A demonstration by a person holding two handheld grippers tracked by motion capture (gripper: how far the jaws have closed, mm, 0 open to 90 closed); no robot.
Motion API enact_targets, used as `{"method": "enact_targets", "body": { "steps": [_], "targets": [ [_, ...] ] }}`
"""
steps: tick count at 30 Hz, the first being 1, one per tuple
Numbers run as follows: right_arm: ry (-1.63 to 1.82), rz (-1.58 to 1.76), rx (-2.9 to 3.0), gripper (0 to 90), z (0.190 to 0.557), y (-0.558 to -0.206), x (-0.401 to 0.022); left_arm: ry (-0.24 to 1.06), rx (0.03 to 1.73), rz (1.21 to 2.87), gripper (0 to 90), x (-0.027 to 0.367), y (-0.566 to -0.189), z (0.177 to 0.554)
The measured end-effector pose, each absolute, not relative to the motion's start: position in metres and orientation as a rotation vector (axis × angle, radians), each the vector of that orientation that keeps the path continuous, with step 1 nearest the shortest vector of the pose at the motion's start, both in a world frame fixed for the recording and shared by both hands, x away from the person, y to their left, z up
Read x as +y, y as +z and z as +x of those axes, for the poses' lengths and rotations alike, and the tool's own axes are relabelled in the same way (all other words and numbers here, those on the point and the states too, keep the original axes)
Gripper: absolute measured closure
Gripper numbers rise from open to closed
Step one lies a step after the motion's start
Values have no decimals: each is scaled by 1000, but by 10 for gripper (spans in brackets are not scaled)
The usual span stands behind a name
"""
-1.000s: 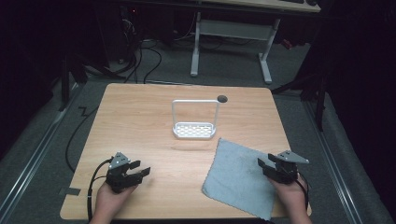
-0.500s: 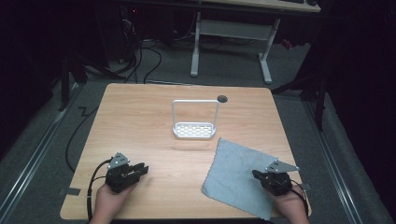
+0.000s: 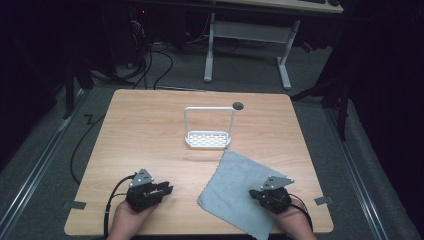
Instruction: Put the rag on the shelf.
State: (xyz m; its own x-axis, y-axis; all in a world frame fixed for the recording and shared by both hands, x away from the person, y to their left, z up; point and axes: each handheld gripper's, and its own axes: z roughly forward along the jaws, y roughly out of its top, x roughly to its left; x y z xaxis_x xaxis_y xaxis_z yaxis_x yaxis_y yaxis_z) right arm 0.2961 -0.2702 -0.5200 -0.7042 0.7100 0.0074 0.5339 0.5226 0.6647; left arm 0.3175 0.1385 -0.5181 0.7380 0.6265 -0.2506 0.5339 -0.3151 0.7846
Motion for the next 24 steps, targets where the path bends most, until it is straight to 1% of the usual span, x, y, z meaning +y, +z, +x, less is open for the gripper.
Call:
{"method": "enact_targets", "body": {
  "steps": [1,2,3,4,5,6,9,12,19,24],
  "targets": [
    [961,1023,2508,900,296,-520,-265,109,852,1999,722,131,-518,314],
    [963,995,2525,900,295,-520,-257,64,818,1994,721,120,-517,308],
    [963,995,2525,900,295,-520,-257,64,818,1994,721,120,-517,308],
    [970,970,2536,900,295,-521,-249,33,771,2006,722,106,-516,301],
    [970,970,2536,900,295,-521,-249,33,771,2006,722,106,-516,301],
    [971,936,2549,900,295,-521,-241,16,727,2031,722,92,-516,294],
    [980,920,2557,900,295,-521,-236,3,698,2070,731,81,-518,289],
    [980,888,2565,900,294,-521,-231,23,689,2153,747,70,-526,288],
    [997,890,2570,900,295,-522,-232,5,722,2163,765,72,-530,293],
    [992,879,2570,895,293,-521,-231,37,733,2163,792,76,-531,295]
  ]
}}
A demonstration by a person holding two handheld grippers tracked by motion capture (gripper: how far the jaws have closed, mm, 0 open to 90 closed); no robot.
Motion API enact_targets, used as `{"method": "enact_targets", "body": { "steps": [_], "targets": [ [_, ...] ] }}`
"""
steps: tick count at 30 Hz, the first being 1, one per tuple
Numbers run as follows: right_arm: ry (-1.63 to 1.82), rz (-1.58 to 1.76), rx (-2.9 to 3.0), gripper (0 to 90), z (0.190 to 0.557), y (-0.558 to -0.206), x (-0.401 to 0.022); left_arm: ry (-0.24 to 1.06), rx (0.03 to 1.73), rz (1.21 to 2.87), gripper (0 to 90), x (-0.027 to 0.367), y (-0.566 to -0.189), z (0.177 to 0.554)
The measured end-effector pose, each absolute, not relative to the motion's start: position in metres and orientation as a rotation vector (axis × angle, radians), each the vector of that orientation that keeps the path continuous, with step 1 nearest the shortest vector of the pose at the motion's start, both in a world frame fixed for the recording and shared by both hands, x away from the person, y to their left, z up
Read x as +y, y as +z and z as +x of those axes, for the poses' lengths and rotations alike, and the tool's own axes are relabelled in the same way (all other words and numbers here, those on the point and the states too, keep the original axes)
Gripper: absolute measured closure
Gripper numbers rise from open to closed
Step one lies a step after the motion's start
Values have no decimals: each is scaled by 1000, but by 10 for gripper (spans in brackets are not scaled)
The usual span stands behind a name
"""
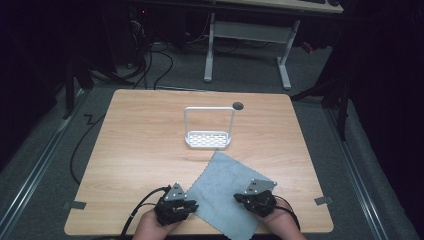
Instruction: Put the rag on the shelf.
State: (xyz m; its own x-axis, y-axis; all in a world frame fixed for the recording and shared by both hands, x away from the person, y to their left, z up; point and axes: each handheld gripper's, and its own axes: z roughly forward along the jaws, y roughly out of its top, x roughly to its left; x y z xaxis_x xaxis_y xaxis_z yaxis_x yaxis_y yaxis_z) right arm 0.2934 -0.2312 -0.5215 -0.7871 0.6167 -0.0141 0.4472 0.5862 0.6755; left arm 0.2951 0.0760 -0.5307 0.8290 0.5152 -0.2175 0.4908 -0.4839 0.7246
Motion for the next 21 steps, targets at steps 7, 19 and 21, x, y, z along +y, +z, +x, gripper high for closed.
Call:
{"method": "enact_targets", "body": {
  "steps": [7,19,21],
  "targets": [
    [994,1005,2421,884,299,-515,-250,100,815,2145,798,94,-530,308],
    [988,1056,2466,876,293,-523,-257,183,968,2092,817,118,-531,355],
    [1006,1023,2492,875,285,-523,-254,207,981,2092,817,117,-530,365]
  ]
}}
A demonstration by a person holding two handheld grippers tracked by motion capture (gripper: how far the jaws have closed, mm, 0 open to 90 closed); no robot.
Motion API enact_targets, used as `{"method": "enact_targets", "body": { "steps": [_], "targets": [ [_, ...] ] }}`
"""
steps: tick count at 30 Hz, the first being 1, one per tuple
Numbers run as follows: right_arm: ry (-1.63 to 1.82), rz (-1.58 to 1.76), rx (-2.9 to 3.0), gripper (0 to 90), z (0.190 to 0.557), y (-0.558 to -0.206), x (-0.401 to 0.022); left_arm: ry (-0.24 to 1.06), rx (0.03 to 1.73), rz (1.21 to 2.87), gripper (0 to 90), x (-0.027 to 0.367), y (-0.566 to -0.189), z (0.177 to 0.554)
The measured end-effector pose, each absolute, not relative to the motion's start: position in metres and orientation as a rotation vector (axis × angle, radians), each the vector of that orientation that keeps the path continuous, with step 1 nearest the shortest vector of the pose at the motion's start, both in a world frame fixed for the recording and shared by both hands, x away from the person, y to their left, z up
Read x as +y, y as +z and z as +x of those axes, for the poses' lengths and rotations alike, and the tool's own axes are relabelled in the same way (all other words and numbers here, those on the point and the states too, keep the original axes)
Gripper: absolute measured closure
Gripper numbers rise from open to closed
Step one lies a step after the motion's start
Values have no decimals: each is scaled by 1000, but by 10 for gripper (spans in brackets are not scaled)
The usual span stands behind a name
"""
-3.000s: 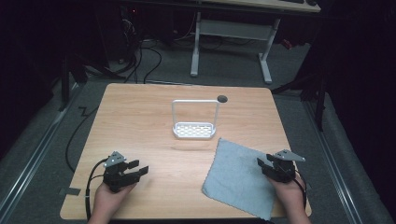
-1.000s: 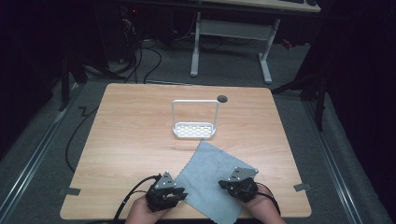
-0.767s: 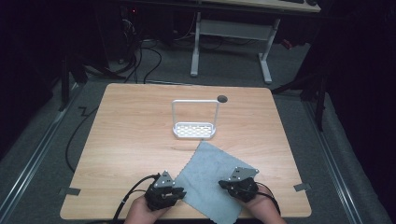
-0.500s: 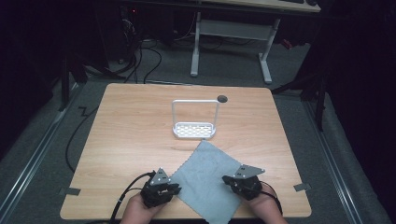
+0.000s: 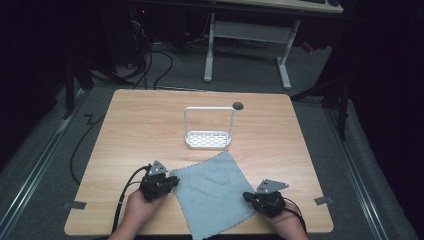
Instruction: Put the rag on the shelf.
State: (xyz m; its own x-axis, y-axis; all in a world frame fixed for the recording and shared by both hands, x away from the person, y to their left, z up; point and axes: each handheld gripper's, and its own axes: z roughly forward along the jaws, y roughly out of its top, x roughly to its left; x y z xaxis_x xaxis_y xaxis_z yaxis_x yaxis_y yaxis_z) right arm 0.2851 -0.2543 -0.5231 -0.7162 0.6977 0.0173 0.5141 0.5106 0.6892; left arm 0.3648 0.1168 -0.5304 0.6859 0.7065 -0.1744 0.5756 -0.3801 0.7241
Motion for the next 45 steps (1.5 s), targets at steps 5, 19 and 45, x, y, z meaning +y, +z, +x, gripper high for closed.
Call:
{"method": "enact_targets", "body": {
  "steps": [5,19,45],
  "targets": [
    [1021,975,2539,875,277,-522,-248,249,1018,2066,814,109,-532,387],
    [982,1120,2274,860,374,-511,-229,225,999,2060,663,104,-531,367],
    [1107,1166,2292,749,311,-517,-262,270,1005,2043,609,115,-524,360]
  ]
}}
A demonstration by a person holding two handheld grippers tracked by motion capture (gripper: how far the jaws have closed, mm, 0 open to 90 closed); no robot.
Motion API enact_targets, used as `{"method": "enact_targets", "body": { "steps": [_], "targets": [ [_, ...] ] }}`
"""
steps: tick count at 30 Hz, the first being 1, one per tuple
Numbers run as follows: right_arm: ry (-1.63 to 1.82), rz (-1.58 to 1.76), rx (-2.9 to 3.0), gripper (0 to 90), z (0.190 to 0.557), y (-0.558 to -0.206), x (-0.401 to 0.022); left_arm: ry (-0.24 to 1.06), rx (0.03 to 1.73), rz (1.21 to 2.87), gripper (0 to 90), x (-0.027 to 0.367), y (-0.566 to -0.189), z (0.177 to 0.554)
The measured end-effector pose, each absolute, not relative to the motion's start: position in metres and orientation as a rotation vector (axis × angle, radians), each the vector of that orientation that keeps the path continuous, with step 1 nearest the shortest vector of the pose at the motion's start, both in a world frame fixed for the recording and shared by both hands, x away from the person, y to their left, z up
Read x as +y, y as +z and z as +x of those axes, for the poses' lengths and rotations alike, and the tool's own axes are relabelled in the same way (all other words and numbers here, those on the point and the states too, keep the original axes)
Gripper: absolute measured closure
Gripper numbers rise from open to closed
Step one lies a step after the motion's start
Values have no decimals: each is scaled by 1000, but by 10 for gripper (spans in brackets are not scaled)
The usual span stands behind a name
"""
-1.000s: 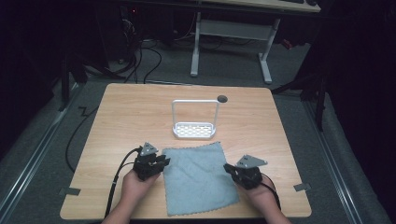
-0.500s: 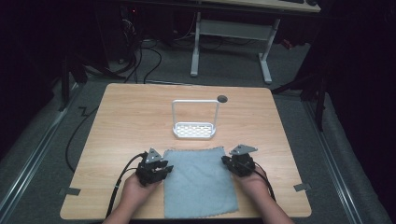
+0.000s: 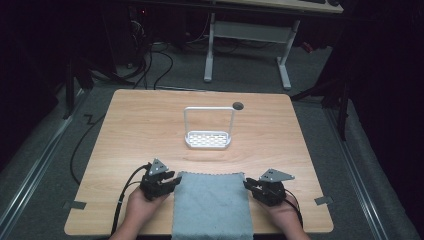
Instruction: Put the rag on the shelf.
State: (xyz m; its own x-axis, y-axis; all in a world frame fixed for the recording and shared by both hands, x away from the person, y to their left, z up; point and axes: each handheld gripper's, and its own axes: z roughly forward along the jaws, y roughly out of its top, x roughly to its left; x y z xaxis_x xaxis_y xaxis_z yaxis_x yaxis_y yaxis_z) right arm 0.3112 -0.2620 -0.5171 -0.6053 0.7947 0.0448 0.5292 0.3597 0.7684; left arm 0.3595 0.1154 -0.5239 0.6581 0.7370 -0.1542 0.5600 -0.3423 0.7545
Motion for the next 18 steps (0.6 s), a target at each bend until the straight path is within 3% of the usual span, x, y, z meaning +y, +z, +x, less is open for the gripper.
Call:
{"method": "enact_targets", "body": {
  "steps": [7,13,14,18],
  "targets": [
    [1073,1196,2272,682,316,-521,-266,221,1039,2028,673,104,-532,369],
    [1075,1260,2248,651,324,-525,-266,201,1022,2025,804,100,-534,367],
    [1073,1266,2244,620,329,-525,-262,200,1026,2013,865,101,-536,367],
    [1089,1291,2239,598,336,-526,-256,181,1041,1997,886,103,-537,368]
  ]
}}
